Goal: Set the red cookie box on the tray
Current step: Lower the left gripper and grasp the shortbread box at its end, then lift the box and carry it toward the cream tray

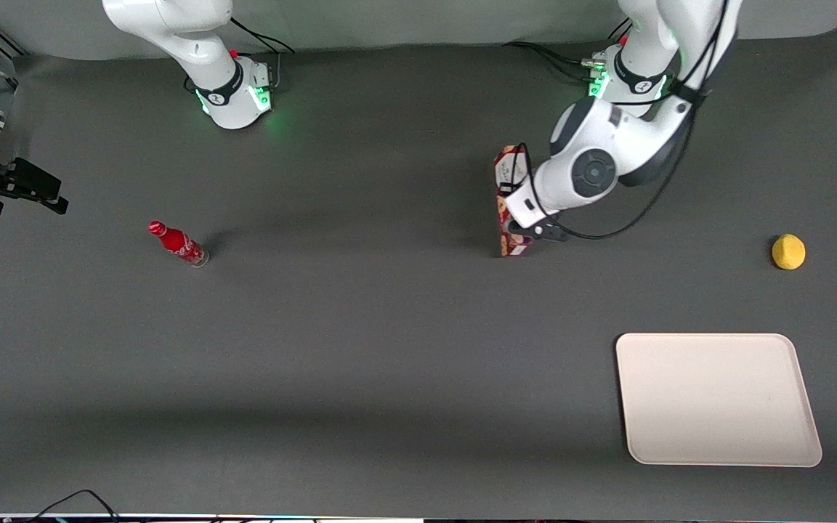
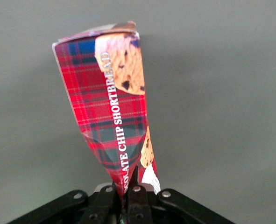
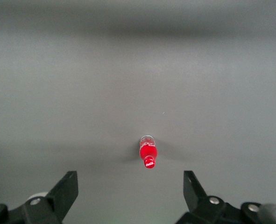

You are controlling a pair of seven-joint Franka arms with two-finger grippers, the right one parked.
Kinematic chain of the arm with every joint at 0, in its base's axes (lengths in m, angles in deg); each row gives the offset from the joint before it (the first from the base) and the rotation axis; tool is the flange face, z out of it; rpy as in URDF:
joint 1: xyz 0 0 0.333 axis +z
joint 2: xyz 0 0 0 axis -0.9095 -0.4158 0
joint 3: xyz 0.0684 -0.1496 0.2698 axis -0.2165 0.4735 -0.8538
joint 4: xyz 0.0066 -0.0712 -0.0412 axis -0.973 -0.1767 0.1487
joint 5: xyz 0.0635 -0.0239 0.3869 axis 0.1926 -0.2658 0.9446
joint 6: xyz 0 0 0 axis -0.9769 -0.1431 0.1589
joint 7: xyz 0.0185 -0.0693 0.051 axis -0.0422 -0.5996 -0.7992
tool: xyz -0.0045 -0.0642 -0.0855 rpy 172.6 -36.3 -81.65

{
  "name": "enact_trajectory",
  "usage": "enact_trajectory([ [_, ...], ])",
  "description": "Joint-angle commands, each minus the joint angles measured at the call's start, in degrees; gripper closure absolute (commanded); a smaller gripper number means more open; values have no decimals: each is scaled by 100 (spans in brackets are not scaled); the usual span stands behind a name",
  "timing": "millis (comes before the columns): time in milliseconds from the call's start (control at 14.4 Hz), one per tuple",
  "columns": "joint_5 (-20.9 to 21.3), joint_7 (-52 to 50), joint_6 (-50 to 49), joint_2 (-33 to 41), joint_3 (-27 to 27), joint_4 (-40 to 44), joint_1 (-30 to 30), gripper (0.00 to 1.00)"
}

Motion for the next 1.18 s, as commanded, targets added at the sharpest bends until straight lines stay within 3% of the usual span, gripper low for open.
enact_trajectory([
  [0, 78, -27, -2227, 544, -718, 1497, 11, 100],
  [208, 411, -27, -3688, 527, -1448, 2965, 11, 100],
  [416, 981, -1, -4333, 483, -2195, 4004, -6, 100],
  [624, 1369, 734, -4325, 212, -3081, 4707, -15, 100],
  [832, 1659, 1867, -4141, -622, -4031, 5376, -146, 100],
  [1109, 1669, 2879, -2975, -1808, -4771, 5922, -217, 100],
])
